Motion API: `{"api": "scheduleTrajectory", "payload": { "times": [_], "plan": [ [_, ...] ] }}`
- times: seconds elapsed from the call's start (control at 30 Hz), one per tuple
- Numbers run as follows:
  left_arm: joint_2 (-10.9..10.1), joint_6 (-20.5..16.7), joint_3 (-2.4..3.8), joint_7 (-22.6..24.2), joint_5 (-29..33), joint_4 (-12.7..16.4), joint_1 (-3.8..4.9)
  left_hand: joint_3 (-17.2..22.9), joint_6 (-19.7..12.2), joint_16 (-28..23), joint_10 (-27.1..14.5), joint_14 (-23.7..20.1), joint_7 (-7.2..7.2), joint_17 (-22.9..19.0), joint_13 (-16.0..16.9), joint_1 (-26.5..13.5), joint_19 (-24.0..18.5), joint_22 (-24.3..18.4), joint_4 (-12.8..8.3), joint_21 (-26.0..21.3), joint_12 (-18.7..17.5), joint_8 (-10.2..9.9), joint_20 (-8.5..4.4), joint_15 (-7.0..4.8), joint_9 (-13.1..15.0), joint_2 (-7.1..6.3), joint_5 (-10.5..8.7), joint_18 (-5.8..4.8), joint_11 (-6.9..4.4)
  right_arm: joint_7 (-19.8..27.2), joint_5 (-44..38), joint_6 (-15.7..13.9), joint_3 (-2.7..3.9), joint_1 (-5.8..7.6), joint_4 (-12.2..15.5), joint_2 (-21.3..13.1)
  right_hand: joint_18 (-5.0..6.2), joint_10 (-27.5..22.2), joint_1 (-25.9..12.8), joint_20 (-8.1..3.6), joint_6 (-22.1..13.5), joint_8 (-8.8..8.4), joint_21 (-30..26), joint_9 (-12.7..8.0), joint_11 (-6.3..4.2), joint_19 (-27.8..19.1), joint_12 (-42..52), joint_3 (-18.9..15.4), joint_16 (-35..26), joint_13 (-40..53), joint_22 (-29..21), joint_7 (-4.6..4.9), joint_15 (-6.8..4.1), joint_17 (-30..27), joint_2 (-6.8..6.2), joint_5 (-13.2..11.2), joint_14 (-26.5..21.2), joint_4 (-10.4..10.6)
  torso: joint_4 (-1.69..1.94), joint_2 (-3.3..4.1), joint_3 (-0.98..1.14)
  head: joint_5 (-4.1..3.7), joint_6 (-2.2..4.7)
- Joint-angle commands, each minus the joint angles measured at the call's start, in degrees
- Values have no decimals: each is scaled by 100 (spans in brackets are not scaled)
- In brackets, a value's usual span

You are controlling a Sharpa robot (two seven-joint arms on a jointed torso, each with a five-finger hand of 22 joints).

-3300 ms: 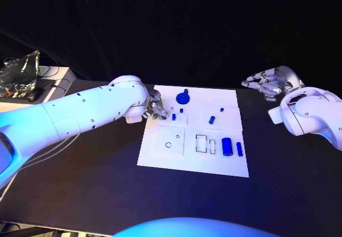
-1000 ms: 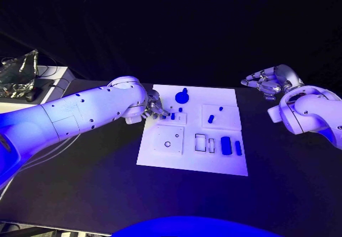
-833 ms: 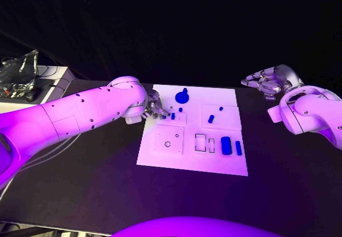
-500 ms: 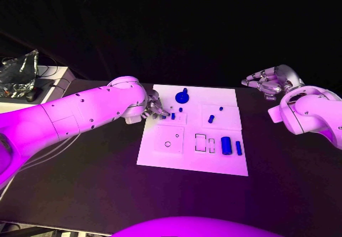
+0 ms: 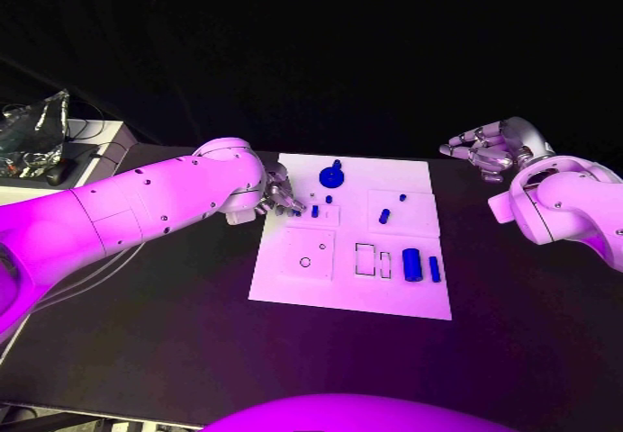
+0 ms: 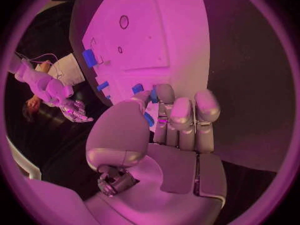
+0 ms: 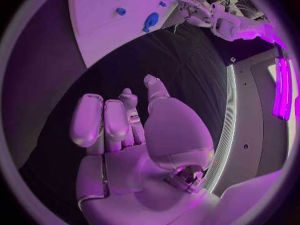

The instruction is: Assemble the parts on the task board

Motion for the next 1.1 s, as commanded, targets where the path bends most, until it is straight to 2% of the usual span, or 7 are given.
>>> {"api": "scheduleTrajectory", "payload": {
  "times": [0.03, 0.17, 0.27, 0.6, 1.1],
  "plan": [
    [-5, 82, -10, -16, -17, -16, -15, 284, -49, -25, -2, 22, -13, 6, -10, 15, -6, 415, -65, -3, -42, 44, 74, -27, 40, -65, -1, 59, 3, 53, -31, 33, 2, -2, 6, 1, 30, -18, -23, -50, 2, -37, -32, -6, -29, 224, -25, 10, -27, -3, 846, 39, -25, -5, 1, 21, -1, -21, 1, 0, -3, -1, -3],
    [-5, 109, -8, -13, -9, -15, -14, 743, -96, -20, 15, 24, -16, 21, -66, -10, -24, 413, -217, -17, -50, 101, 151, -18, 130, -126, -12, 101, 9, 53, -32, 34, 2, -2, 5, 2, 30, -18, -23, -50, 2, -37, -32, -6, -29, 224, -25, 10, -27, -3, 846, 39, -25, -5, 1, 21, -1, -21, 1, 3, -1, -1, -7],
    [-3, 133, -8, -9, -6, -15, -14, 874, -101, -17, 16, 25, -13, 38, -110, -104, -28, 415, -311, -13, -29, 114, 202, -14, 168, -124, -15, 137, 6, 53, -32, 35, 2, -2, 4, 3, 30, -18, -23, -50, 2, -37, -32, -6, -29, 224, -25, 10, -27, -3, 846, 39, -25, -5, 1, 21, -1, -21, 2, 1, 0, -4, -10],
    [7, 213, -8, -4, 42, -5, -14, 1071, -127, -11, 10, 26, 2, 71, -164, -105, -46, 414, -421, -19, -7, 128, 228, -5, 224, -42, -19, 152, 16, 53, -33, 38, 2, -2, 3, 5, 30, -18, -23, -50, 2, -37, -32, -6, -29, 224, -25, 10, -27, -3, 846, 39, -25, -5, 1, 21, -1, -21, 4, -5, 2, 1, -20],
    [2, 267, -9, 9, 37, 55, -15, 1166, -144, 3, 1, 32, 7, 105, -191, -117, -56, 411, -497, -25, 10, 145, 233, 1, 268, -17, -28, 157, 19, 48, -33, 56, 2, -2, -4, 8, 30, -18, -23, -50, 2, -37, -32, -6, -29, 224, -25, 10, -27, -3, 846, 39, -25, -5, 1, 21, -1, -21, 4, 1, -3, 0, -10]
  ]
}}
